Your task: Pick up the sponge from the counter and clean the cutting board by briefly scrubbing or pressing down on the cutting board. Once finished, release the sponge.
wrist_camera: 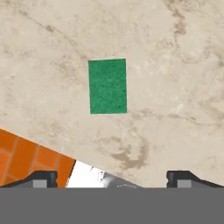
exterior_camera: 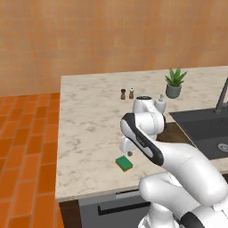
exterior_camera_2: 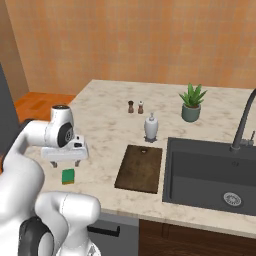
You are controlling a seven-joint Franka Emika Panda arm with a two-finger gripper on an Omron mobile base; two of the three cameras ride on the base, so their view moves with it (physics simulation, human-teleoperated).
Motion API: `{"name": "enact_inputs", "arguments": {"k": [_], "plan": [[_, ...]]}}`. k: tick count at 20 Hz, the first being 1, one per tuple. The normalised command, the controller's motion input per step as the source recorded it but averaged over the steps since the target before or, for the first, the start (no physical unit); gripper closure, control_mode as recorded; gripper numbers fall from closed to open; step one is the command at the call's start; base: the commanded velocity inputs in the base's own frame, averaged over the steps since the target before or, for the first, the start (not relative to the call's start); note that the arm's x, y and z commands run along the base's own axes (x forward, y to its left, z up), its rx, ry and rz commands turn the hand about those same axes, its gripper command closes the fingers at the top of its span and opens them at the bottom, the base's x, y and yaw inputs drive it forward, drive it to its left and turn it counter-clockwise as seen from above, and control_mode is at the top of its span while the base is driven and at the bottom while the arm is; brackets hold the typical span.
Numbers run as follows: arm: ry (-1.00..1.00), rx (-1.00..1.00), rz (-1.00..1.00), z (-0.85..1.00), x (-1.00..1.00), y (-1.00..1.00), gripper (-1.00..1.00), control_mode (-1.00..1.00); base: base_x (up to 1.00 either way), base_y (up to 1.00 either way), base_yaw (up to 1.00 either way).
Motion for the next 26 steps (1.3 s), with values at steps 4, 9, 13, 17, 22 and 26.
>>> {"name": "enact_inputs", "arguments": {"k": [4, 9, 13, 17, 22, 26], "plan": [[0.02, -0.03, 0.0, -0.3, 0.37, 0.14, -1.0, -1.0, 0.0, 0.0, 0.0], [0.0, -0.06, 0.0, -0.37, 0.18, 0.08, -1.0, -1.0, 0.0, 0.0, 0.0], [0.01, -0.02, 0.01, -0.39, 0.03, 0.32, -1.0, -1.0, 0.0, 0.0, 0.0], [0.06, 0.0, 0.04, -0.27, 0.08, 0.41, -1.0, -1.0, 0.0, 0.0, 0.0], [0.01, 0.0, 0.0, -0.1, 0.22, 0.09, -1.0, -1.0, 0.0, 0.0, 0.0], [0.02, 0.0, 0.0, -0.09, 0.23, 0.0, -1.0, -1.0, 0.0, 0.0, 0.0]]}}
